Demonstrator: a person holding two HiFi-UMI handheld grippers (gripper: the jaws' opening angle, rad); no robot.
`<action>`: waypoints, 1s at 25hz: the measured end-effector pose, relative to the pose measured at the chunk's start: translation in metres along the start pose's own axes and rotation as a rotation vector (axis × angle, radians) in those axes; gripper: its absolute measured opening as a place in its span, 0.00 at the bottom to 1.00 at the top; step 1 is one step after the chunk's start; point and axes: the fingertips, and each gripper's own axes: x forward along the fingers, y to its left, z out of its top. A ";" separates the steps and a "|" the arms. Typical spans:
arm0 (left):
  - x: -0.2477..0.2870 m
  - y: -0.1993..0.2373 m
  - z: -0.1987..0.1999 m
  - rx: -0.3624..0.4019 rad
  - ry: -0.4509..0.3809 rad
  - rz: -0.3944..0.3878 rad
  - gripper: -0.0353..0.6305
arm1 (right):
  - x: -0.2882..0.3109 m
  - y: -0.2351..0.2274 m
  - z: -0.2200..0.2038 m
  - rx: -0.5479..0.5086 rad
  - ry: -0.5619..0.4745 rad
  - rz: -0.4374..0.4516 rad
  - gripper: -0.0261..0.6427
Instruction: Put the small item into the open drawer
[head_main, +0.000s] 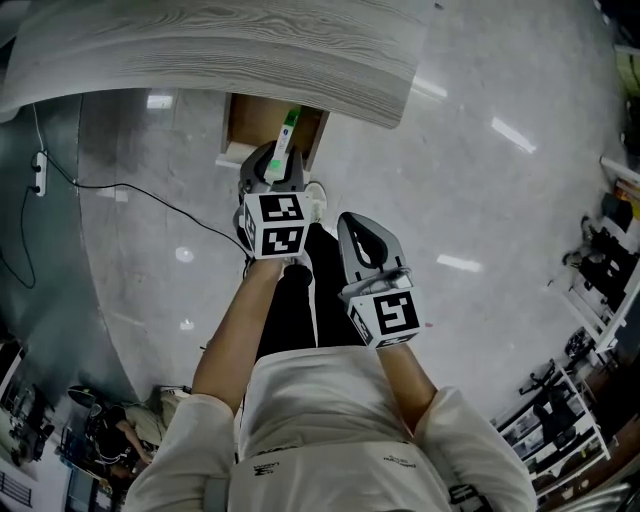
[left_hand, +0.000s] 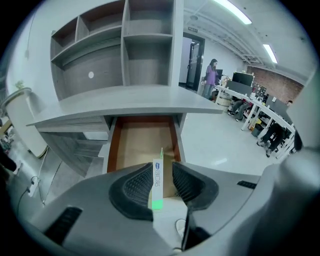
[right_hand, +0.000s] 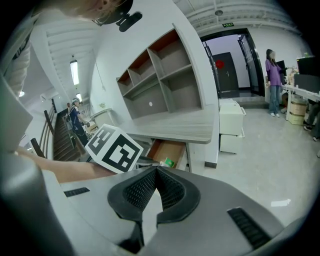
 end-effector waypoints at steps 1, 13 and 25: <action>-0.004 -0.001 0.002 0.000 -0.005 -0.002 0.24 | -0.002 0.000 0.003 -0.004 -0.008 -0.002 0.08; -0.077 -0.005 0.048 0.033 -0.083 -0.007 0.16 | -0.039 0.024 0.067 -0.041 -0.112 -0.007 0.08; -0.175 -0.030 0.082 0.058 -0.189 -0.031 0.08 | -0.087 0.071 0.123 -0.127 -0.208 0.023 0.08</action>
